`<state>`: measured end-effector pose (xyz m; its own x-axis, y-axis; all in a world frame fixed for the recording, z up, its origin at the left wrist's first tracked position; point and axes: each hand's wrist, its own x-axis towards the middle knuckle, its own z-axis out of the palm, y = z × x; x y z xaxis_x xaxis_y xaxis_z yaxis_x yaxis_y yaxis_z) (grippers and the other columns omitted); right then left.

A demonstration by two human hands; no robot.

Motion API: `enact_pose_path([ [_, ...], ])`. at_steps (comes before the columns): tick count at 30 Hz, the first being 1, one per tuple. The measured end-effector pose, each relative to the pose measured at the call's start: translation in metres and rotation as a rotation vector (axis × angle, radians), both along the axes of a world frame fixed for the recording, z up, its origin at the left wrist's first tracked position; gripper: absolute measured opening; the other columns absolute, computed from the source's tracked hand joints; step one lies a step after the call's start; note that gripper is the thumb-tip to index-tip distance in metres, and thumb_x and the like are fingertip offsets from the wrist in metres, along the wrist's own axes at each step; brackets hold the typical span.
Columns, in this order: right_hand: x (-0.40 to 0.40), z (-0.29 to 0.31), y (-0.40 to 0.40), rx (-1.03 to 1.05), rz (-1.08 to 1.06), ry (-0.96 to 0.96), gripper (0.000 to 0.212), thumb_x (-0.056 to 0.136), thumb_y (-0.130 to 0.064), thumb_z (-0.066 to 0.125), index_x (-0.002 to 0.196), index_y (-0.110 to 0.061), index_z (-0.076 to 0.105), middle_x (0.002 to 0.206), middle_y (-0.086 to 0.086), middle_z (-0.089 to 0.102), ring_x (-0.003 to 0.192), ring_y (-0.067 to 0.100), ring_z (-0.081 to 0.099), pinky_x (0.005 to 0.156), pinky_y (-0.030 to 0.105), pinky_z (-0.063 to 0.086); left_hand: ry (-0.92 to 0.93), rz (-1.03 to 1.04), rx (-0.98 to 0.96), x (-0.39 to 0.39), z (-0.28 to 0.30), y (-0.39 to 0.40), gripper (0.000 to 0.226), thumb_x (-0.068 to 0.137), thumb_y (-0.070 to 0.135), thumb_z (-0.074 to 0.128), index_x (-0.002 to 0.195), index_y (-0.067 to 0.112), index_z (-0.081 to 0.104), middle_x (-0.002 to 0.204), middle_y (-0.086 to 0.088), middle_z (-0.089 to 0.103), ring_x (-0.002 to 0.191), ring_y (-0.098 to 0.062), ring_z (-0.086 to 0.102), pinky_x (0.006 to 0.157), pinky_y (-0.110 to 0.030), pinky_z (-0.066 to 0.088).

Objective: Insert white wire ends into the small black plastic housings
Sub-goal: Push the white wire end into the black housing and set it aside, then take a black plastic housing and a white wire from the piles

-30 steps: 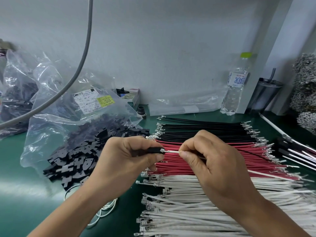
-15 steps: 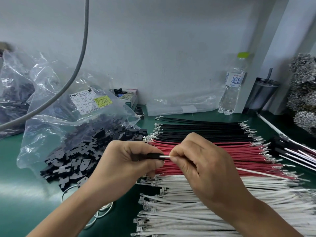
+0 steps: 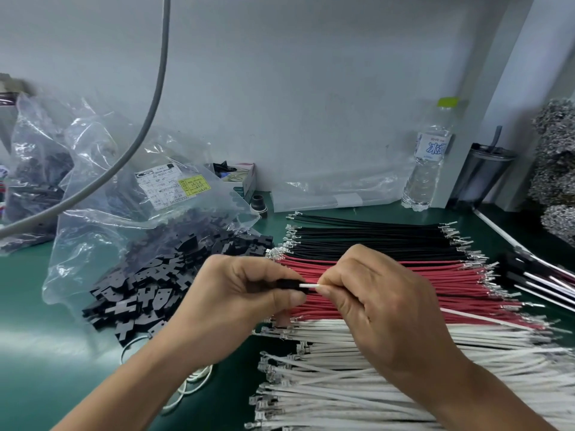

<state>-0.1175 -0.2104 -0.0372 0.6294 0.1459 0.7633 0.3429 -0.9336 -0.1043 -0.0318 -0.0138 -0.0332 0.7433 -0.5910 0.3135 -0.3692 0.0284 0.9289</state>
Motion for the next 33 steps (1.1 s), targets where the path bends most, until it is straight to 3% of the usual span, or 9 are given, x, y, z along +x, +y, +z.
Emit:
enact_pose_path([
  [5, 0.003, 0.005, -0.007, -0.028, -0.063, -0.009, 0.026, 0.102, -0.038, 0.052, 0.105, -0.019, 0.069, 0.097, -0.008, 0.061, 0.087, 0.015, 0.058, 0.071, 0.031, 0.047, 0.023, 0.084, -0.116, 0.007, 0.012, 0.009, 0.023, 0.073, 0.015, 0.083, 0.096, 0.013, 0.082, 0.078, -0.014, 0.078, 0.063, -0.023, 0.073, 0.058, -0.022, 0.057],
  [10, 0.0, 0.012, -0.023, -0.017, -0.215, -0.093, 0.027, 0.101, -0.026, 0.054, 0.104, -0.01, 0.075, 0.081, -0.006, 0.059, 0.064, 0.011, 0.05, 0.049, 0.025, 0.038, -0.012, 0.299, -0.105, 0.029, 0.023, 0.035, 0.03, 0.078, 0.031, 0.079, 0.108, 0.027, 0.08, 0.099, -0.001, 0.08, 0.082, -0.019, 0.077, 0.068, -0.027, 0.063],
  [15, -0.014, 0.048, -0.043, 0.03, -0.234, -0.294, 0.028, 0.103, -0.024, 0.056, 0.105, -0.002, 0.073, 0.082, 0.002, 0.057, 0.063, 0.021, 0.05, 0.05, 0.037, 0.044, -0.472, 0.428, 0.501, 0.044, 0.016, 0.051, 0.016, 0.084, 0.019, 0.079, 0.086, 0.035, 0.082, 0.089, 0.026, 0.07, 0.081, -0.001, 0.067, 0.075, -0.029, 0.056],
  [18, -0.028, 0.078, -0.078, 0.075, -0.36, -0.193, 0.031, 0.105, -0.043, 0.047, 0.107, -0.022, 0.07, 0.086, -0.008, 0.052, 0.075, 0.02, 0.052, 0.061, 0.041, 0.046, -0.636, 0.382, 0.857, 0.044, 0.013, 0.054, 0.012, 0.076, 0.039, 0.069, 0.083, 0.045, 0.076, 0.09, 0.032, 0.059, 0.077, 0.005, 0.059, 0.066, -0.019, 0.046],
  [21, -0.047, 0.09, -0.143, -0.004, -0.546, -0.029, 0.028, 0.1, -0.053, 0.042, 0.108, -0.036, 0.063, 0.09, -0.022, 0.051, 0.086, 0.018, 0.054, 0.071, 0.044, 0.049, -0.694, 0.341, 0.989, 0.047, 0.008, 0.055, 0.018, 0.066, 0.049, 0.056, 0.079, 0.053, 0.068, 0.09, 0.028, 0.058, 0.073, 0.002, 0.057, 0.059, -0.021, 0.048],
  [24, -0.078, 0.066, -0.224, -0.118, -0.725, 0.106, 0.015, 0.095, -0.047, 0.046, 0.106, -0.044, 0.055, 0.093, -0.032, 0.045, 0.078, 0.011, 0.048, 0.07, 0.042, 0.051, -0.762, 0.356, 1.03, 0.057, -0.003, 0.054, 0.016, 0.065, 0.046, 0.061, 0.078, 0.054, 0.064, 0.091, 0.032, 0.056, 0.07, 0.003, 0.057, 0.053, -0.025, 0.051],
  [27, -0.107, 0.02, -0.29, -0.117, -0.918, 0.282, 0.027, 0.085, -0.028, 0.064, 0.102, -0.047, 0.055, 0.087, -0.02, 0.047, 0.076, 0.013, 0.053, 0.066, 0.042, 0.055, -0.743, 0.377, 0.993, 0.066, -0.011, 0.052, 0.03, 0.061, 0.035, 0.081, 0.065, 0.056, 0.06, 0.085, 0.047, 0.052, 0.063, 0.01, 0.054, 0.048, -0.022, 0.051],
  [30, -0.123, -0.024, -0.334, -0.082, -1.053, 0.501, 0.023, 0.074, -0.032, 0.06, 0.092, -0.045, 0.065, 0.076, -0.017, 0.049, 0.071, 0.015, 0.056, 0.061, 0.038, 0.054, -0.771, 0.364, 0.956, 0.066, -0.01, 0.049, 0.051, 0.061, 0.034, 0.091, 0.056, 0.062, 0.049, 0.071, 0.047, 0.046, 0.064, 0.015, 0.05, 0.047, -0.02, 0.048],
  [33, -0.126, -0.04, -0.334, 0.032, -0.989, 0.577, 0.024, 0.062, -0.037, 0.053, 0.072, -0.034, 0.075, 0.062, -0.012, 0.056, 0.059, 0.021, 0.06, 0.057, 0.04, 0.055, -0.824, 0.384, 0.974, 0.058, -0.001, 0.052, 0.022, 0.066, 0.04, 0.083, 0.064, 0.046, 0.062, 0.066, 0.042, 0.045, 0.061, 0.013, 0.051, 0.043, -0.013, 0.036],
])
